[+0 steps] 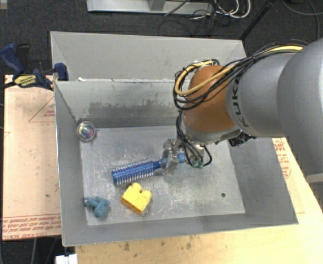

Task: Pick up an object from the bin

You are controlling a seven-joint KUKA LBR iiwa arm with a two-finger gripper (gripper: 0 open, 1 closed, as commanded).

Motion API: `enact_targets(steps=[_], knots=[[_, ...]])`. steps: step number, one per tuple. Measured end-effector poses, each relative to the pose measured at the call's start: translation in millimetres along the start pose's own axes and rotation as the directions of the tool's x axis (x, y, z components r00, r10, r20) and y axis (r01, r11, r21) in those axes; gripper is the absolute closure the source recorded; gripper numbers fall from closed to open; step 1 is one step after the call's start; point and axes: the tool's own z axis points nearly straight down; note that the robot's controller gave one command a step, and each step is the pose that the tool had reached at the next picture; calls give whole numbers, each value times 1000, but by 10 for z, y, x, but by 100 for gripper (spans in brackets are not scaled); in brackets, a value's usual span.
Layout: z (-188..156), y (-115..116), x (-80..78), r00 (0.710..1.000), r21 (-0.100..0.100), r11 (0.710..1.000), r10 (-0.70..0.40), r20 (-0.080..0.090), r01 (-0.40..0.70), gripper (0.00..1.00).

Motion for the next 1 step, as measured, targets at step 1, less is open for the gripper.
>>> enact_targets(steps=[1], knots=[[-494, 8, -15, 1000, -1, 1000, -1, 3, 1, 100]])
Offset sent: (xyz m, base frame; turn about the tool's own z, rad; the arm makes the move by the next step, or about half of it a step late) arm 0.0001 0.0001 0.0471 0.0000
